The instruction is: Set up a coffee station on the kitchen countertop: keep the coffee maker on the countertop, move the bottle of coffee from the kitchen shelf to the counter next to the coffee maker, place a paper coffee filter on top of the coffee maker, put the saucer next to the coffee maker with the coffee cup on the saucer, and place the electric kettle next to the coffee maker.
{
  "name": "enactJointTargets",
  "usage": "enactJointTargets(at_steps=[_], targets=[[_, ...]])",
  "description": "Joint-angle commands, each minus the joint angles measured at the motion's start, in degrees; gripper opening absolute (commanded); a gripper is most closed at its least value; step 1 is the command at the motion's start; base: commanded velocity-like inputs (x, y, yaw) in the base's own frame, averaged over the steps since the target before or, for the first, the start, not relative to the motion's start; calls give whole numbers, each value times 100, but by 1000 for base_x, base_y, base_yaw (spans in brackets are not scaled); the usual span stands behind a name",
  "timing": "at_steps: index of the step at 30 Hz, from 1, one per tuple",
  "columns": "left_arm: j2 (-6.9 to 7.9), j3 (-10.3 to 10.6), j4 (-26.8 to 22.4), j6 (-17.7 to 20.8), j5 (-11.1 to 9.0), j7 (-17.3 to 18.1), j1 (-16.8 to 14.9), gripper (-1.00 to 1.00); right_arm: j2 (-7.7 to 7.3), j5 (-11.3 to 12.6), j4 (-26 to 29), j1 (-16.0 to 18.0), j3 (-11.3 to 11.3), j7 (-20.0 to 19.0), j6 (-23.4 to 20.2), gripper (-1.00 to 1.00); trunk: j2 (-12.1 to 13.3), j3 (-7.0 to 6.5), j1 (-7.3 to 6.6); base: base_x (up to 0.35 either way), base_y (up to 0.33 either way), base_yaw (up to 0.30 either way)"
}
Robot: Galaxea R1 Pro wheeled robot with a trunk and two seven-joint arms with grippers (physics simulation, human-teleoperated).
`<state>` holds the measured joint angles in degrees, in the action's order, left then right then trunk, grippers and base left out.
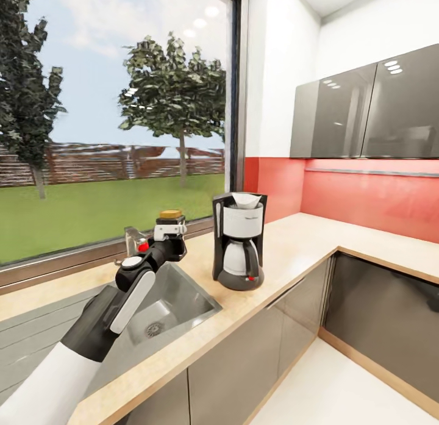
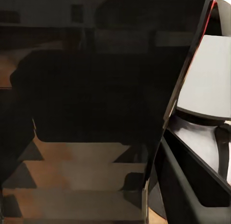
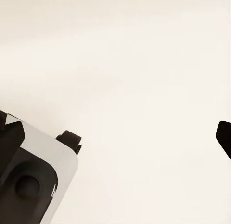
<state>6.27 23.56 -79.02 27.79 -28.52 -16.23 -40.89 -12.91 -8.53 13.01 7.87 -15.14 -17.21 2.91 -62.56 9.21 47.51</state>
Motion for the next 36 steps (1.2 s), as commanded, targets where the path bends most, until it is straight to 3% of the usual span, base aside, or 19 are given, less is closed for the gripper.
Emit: enactJointTargets(at_steps=[1,36], targets=[[6,16,29,16,-48,-46,-7,-100,-1,-61,-1,4,20,-18,25,100,-6,8,1,15,-14,0],[6,18,151,7,-48,-23,-7,-100,3,-61,-1,4,22,-10,29,100,-6,8,1,50,-49,0]])
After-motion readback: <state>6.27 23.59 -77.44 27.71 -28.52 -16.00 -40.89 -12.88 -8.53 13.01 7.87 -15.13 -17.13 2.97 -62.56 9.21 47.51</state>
